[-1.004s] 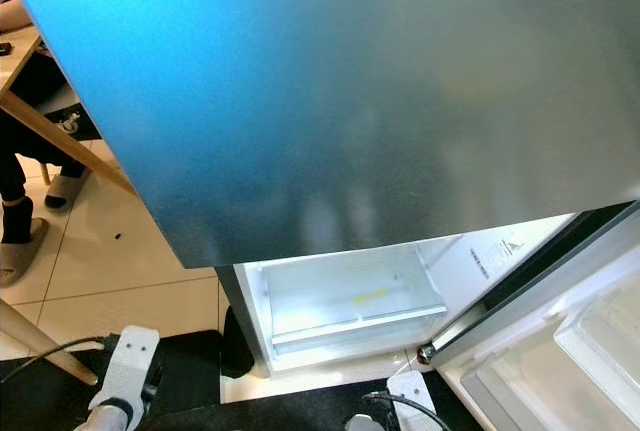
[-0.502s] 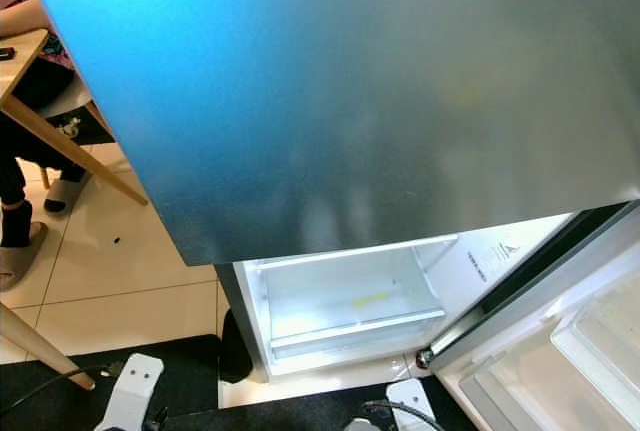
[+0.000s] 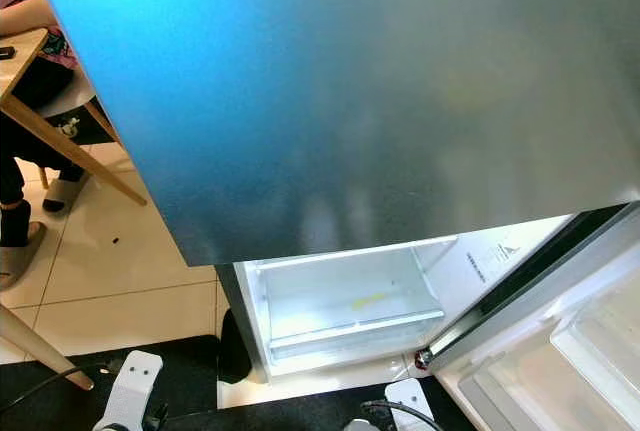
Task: Restocking fridge
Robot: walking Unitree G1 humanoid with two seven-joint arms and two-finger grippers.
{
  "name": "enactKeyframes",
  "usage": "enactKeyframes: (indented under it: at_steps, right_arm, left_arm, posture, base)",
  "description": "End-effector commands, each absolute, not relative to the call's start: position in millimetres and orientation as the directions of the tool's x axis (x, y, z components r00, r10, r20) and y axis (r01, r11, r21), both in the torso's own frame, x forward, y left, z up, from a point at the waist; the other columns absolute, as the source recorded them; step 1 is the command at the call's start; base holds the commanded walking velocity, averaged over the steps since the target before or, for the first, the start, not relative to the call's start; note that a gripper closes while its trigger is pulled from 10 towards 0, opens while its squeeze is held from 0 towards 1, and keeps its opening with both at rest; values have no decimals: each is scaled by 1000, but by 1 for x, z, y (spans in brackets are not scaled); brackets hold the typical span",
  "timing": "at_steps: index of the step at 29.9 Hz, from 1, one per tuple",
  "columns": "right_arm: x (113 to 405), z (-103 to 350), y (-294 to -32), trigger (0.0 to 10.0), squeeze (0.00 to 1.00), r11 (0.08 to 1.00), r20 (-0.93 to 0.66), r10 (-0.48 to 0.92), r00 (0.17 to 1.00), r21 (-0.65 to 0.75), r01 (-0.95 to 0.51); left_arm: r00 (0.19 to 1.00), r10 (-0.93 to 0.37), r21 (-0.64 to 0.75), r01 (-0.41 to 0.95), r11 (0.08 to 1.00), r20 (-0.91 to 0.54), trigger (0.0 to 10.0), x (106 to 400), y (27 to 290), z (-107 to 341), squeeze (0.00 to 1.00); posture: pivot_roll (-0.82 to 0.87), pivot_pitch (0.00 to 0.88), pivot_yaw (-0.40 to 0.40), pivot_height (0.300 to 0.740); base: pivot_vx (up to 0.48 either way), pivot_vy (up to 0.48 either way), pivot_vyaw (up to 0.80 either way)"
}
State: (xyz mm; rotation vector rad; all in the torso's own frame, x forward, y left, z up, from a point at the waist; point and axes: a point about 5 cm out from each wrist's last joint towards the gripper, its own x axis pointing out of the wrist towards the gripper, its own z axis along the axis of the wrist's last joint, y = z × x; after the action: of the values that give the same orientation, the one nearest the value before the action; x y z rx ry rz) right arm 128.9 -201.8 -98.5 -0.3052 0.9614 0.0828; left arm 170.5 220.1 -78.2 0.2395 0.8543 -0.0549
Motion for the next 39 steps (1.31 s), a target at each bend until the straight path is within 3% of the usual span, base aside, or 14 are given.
enactKeyframes:
  at_steps: [1, 8, 24, 39]
  right_arm:
    - [115, -104, -196, 10000, 0, 959, -843, -40, 537, -184, -217]
    - [114, -104, -196, 10000, 0, 959, -843, -42, 537, -184, -214]
    - [113, -104, -200, 10000, 0, 958, -844, -52, 533, -192, -211]
    - [113, -104, -201, 10000, 0, 958, -845, -52, 533, -193, -213]
  left_arm:
    - [636, 60, 195, 146, 970, -770, 10000, 162, 225, -81, 0]
    - [639, 49, 200, 166, 966, -768, 10000, 162, 223, -81, 0]
    - [645, 53, 215, 175, 961, -762, 10000, 165, 222, -81, 0]
    - [654, 56, 213, 163, 963, -754, 10000, 166, 222, -80, 0]
  posture:
    - [-89, 119, -4, 740]
    - [-98, 125, -4, 740]
    - [-101, 118, -4, 740]
    - [-103, 115, -6, 740]
  base:
    - [0, 0, 0]
    - [0, -129, 0]
    - [0, -406, 0]
    - [0, 0, 0]
